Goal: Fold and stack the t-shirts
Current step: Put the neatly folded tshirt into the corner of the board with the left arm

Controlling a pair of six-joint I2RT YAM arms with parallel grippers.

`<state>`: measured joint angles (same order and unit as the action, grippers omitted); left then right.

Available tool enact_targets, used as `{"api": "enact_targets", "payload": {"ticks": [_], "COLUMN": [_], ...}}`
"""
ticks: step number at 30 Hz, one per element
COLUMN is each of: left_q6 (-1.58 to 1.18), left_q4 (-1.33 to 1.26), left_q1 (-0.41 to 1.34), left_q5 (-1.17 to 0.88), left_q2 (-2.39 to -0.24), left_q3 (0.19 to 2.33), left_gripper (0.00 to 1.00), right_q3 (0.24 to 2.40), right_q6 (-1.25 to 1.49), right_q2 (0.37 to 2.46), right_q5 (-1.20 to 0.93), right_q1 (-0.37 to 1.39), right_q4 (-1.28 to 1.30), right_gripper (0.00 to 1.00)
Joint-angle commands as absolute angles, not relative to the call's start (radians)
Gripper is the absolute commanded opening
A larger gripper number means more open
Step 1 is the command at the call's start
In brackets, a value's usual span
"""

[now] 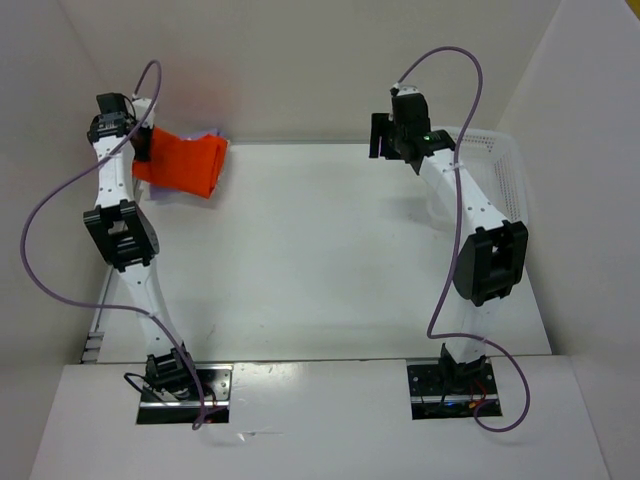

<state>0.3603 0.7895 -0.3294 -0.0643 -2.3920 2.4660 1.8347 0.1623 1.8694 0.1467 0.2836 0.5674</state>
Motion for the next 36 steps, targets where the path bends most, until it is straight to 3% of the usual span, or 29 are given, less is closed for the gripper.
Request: {"api": "enact_targets", "payload": {"ticks": [1, 2, 6, 10, 16, 19, 23, 24, 28, 36], "left_q6": [0.321, 0.321, 0.278, 0.269, 0.258, 0.258, 0.244, 0.235, 0.202, 0.183], "left_q4": [0.807, 0.807, 0.798, 0.788, 0.788, 0.811, 0.804, 0.786, 0.632, 0.646], "left_q1": [-0.322, -0.322, -0.331, -0.341, -0.341, -0.341, -0.354, -0.365, -0.414, -0.433], "left_q5": [-0.074, -0.051, -0.032, 0.011, 0.026, -0.067, -0.296, -0.355, -0.385, -0.322], "left_q2": [-2.439, -2.448, -2.437, -2.389, -2.272, -2.175, -2.001, -1.908, -1.65, -1.353], "left_q3": [2.482, 2.482, 2.511, 2.555, 2.554, 2.498, 2.259, 2.094, 1.673, 1.313], "left_gripper": [0.42, 0.67, 0.89, 1.0, 1.0, 1.0, 1.0, 1.0, 1.0, 1.0], "right_q3": [1.896, 1.896, 1.896, 1.896, 1.896, 1.876, 1.821, 1.807, 1.726, 1.533], "right_q6": [0.152, 0.152, 0.143, 0.143, 0.134, 0.133, 0.133, 0.143, 0.178, 0.199], "right_q2": [1.858, 1.858, 1.858, 1.858, 1.819, 1.776, 1.695, 1.683, 1.605, 1.45], "right_q5": [0.163, 0.163, 0.153, 0.153, 0.163, 0.185, 0.21, 0.234, 0.27, 0.249], "right_q1": [0.291, 0.291, 0.291, 0.301, 0.31, 0.31, 0.31, 0.31, 0.31, 0.31], "right_q4": [0.551, 0.56, 0.56, 0.56, 0.578, 0.589, 0.635, 0.656, 0.693, 0.697], "right_gripper": [0.74, 0.74, 0.74, 0.74, 0.74, 0.8, 0.95, 1.0, 1.0, 1.0]}}
